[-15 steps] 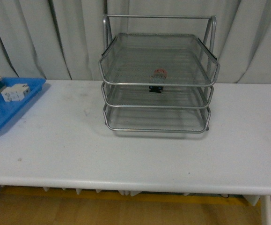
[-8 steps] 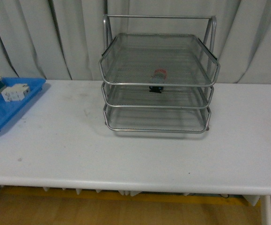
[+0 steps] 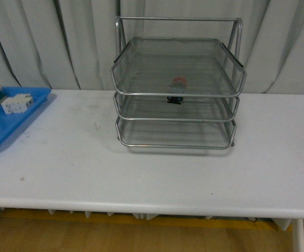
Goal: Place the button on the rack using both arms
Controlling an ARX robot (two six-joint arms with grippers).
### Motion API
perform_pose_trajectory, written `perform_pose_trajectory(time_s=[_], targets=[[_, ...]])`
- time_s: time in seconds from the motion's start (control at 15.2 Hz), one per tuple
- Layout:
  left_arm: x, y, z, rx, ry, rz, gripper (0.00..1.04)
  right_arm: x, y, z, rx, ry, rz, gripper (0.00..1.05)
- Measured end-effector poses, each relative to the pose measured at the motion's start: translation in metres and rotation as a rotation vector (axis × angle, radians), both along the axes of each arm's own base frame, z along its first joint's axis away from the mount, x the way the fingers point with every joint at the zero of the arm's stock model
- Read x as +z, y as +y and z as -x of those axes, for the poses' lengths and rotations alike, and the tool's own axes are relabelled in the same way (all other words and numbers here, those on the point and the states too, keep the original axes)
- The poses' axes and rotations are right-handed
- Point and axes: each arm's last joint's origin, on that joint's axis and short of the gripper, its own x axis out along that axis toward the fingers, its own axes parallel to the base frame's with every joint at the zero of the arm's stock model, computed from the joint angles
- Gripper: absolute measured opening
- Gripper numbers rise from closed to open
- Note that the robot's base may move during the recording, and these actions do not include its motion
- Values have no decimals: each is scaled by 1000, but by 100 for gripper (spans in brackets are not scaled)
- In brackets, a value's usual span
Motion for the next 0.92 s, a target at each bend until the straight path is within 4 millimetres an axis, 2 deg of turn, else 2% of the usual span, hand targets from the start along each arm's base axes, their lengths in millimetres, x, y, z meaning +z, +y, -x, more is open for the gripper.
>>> perform_pose_trajectory(time_s=[0.53,0.59,0.92], targets=[[0,0,0,0,0,0,98,0,0,0,0,0,0,100],[0,0,0,0,0,0,98,0,0,0,0,0,0,97],[0,0,0,0,0,0,98,0,0,0,0,0,0,98]])
